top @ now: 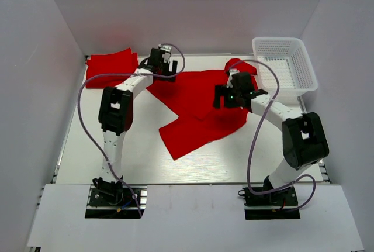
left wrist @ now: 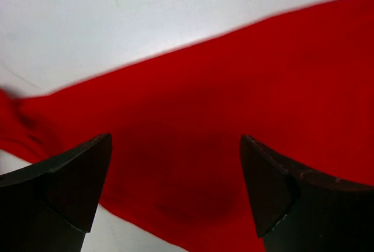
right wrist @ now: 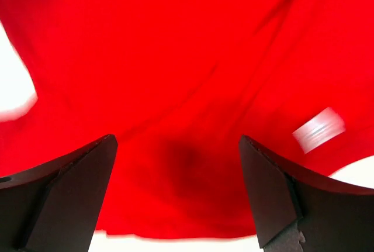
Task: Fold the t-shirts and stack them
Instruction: Flatten out the tshirt
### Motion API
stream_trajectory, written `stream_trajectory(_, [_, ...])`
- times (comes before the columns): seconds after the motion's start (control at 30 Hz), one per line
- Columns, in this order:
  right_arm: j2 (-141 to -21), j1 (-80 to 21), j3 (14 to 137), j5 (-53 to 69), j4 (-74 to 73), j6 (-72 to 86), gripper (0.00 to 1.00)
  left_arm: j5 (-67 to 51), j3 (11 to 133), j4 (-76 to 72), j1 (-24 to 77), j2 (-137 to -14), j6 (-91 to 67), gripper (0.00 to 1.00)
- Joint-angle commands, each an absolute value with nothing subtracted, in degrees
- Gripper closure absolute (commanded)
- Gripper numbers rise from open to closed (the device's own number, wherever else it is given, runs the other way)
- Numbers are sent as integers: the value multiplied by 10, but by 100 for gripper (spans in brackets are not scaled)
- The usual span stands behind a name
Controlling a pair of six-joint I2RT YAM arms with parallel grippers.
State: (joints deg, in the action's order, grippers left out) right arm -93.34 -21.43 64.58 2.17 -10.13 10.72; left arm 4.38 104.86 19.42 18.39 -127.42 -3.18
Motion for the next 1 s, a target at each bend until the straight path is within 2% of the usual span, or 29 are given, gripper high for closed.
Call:
stream_trajectory(0.0, [-945, -219, 603, 100, -75, 159, 10, 18, 1044, 227, 183, -1294, -54, 0])
stream_trajectory(0.27, [-969, -215, 548, 81, -61, 195, 10, 18, 964, 214, 183, -1294, -71, 0])
stream_trajectory(0.47, [-989, -206, 560, 4, -92, 215, 10, 25, 891, 238, 183, -1268, -105, 0])
stream_trajectory(0.7, [-994, -179, 558, -78, -133, 230, 10, 46, 696, 256, 183, -1140, -184, 0])
stream_trajectory(0.97, [-969, -166, 543, -41, -133, 205, 10, 90, 499, 306, 188, -967, -257, 0])
